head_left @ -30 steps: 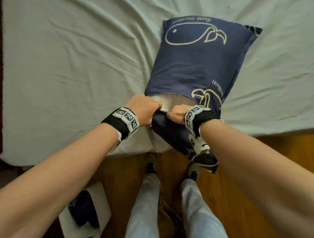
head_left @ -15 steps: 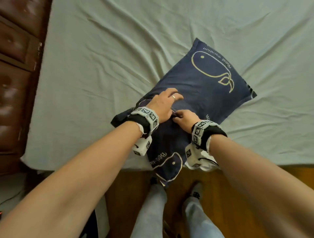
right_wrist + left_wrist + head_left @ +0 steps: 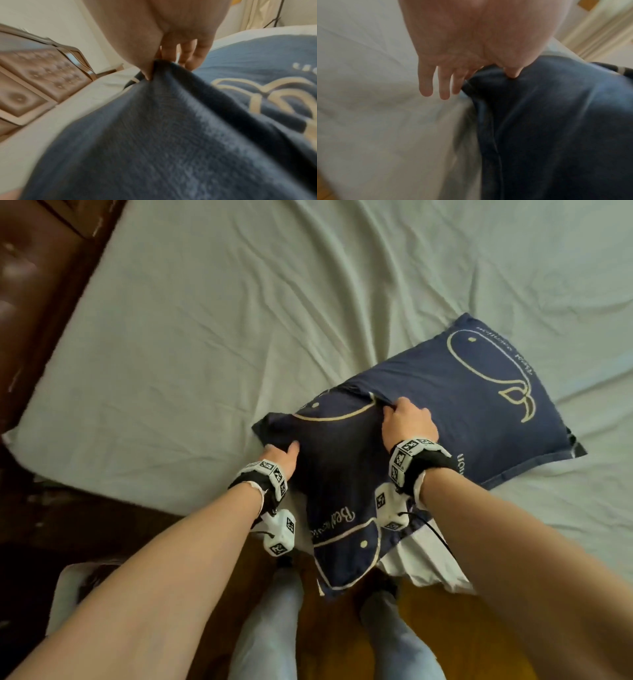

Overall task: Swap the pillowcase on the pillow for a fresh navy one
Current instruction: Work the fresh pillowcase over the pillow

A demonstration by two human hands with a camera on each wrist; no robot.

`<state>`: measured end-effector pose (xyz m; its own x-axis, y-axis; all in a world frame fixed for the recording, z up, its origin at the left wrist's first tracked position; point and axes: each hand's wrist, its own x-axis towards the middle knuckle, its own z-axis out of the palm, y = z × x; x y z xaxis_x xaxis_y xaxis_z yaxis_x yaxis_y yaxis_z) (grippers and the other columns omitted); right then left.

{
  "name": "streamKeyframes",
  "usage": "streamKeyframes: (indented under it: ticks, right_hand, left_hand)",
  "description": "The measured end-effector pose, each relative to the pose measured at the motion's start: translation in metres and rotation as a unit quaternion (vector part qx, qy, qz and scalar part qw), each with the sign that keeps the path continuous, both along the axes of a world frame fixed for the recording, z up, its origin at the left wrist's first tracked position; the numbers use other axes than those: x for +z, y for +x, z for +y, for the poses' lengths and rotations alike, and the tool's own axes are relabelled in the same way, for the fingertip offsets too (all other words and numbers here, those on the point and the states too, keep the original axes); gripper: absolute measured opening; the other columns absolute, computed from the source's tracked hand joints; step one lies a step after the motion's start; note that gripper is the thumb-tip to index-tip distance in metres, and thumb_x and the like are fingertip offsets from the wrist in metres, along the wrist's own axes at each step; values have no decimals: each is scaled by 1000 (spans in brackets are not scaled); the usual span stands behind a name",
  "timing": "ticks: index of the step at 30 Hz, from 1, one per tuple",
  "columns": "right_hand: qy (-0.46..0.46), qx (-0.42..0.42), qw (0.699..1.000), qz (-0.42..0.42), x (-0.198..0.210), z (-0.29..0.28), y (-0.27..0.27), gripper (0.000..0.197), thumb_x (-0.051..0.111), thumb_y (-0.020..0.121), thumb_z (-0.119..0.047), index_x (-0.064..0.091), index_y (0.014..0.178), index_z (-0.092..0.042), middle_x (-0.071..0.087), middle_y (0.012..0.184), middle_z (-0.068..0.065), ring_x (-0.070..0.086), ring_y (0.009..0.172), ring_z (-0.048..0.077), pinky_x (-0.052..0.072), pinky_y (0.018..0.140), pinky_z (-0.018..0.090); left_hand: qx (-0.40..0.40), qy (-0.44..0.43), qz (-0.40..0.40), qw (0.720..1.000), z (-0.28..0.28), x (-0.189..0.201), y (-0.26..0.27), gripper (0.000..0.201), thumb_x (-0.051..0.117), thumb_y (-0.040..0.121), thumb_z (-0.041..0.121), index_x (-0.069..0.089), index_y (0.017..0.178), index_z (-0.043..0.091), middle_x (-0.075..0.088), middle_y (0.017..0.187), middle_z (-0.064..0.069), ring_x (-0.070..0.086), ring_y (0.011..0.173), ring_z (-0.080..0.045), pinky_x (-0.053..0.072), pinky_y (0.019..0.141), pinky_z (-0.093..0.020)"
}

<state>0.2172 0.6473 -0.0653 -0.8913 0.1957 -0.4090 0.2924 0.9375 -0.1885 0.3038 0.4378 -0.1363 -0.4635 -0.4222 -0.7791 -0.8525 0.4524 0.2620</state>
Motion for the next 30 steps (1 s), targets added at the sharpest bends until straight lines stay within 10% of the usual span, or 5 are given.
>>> streamKeyframes:
  ticks: [5,8,18,23,30]
  right_hand:
    - [-1,-56,997,-55,-27,36,-18,34,35,102,-29,44,126,-7,56,128,23,53,117,44,38,83,43]
    - [-10,-20,996,-85,-36,43,-19,37,35,101,-32,48,125,-8,57,129,24,54,116,43,41,86,43]
    - [-47,42,980,-191,-48,36,-15,46,43,100,-28,44,139,-4,40,145,22,41,131,42,33,111,47]
    - [-94,23,976,-195,-59,35,-30,39,42,101,-17,45,136,1,50,139,23,49,129,38,38,105,38]
    - [-133,41,973,-185,-75,46,-37,26,56,95,-27,67,115,-14,67,116,11,62,109,32,40,84,27]
  left_hand:
    - [218,138,122,958,35,-28,-23,109,69,65,66,26,148,11,50,140,-6,48,130,-30,37,109,-42]
    - [309,123,234,914,39,-21,-26,71,84,67,29,53,126,4,67,105,-3,66,96,-19,51,85,-25]
    - [-40,-37,281,958,36,62,16,45,46,69,-10,66,87,27,37,58,7,40,55,-11,40,59,-18]
    - [-158,-111,292,937,41,53,6,40,61,81,22,64,120,32,56,117,2,55,105,-18,46,98,-35]
    - [-425,-97,36,899,74,-26,-45,82,41,93,59,4,155,21,-1,163,0,-1,149,-24,17,116,-52]
